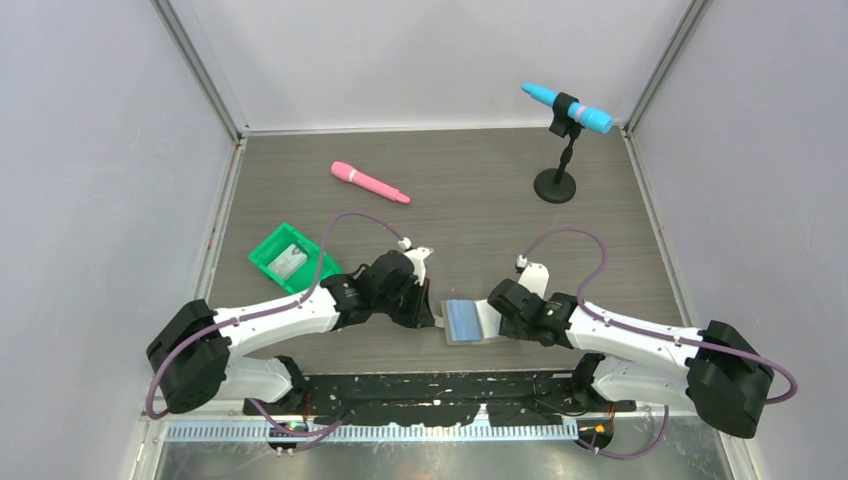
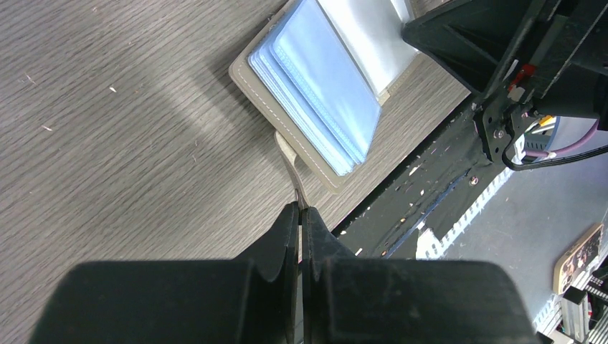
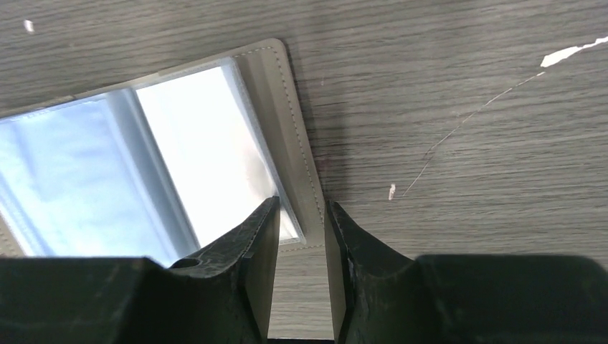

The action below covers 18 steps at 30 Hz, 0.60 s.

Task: Take the credit cards out of the card holder
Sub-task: Open the card holder at the center of the board.

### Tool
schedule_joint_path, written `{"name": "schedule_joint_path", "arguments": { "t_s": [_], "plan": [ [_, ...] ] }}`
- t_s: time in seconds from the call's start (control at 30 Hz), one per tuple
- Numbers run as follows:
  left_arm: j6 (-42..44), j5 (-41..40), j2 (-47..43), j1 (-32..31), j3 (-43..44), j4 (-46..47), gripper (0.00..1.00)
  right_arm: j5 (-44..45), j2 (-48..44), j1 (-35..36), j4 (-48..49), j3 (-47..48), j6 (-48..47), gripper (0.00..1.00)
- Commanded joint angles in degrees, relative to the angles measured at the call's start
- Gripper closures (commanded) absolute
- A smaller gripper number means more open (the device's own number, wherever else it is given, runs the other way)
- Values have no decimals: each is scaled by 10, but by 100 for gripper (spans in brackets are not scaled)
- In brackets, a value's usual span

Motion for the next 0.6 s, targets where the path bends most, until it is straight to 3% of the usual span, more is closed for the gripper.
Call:
{"name": "schedule_joint_path", "arguments": {
  "t_s": [0.0, 0.17, 0.57],
  "plan": [
    [1, 7, -4, 2, 19, 7, 100, 24, 17, -2, 11, -5, 14, 63],
    [-5, 23, -7, 1, 8, 36, 100, 27, 33, -2, -9, 14, 8, 62],
    [-7, 37, -3, 2, 14, 49, 100, 2, -67, -1, -56, 93, -26, 58]
  ]
}}
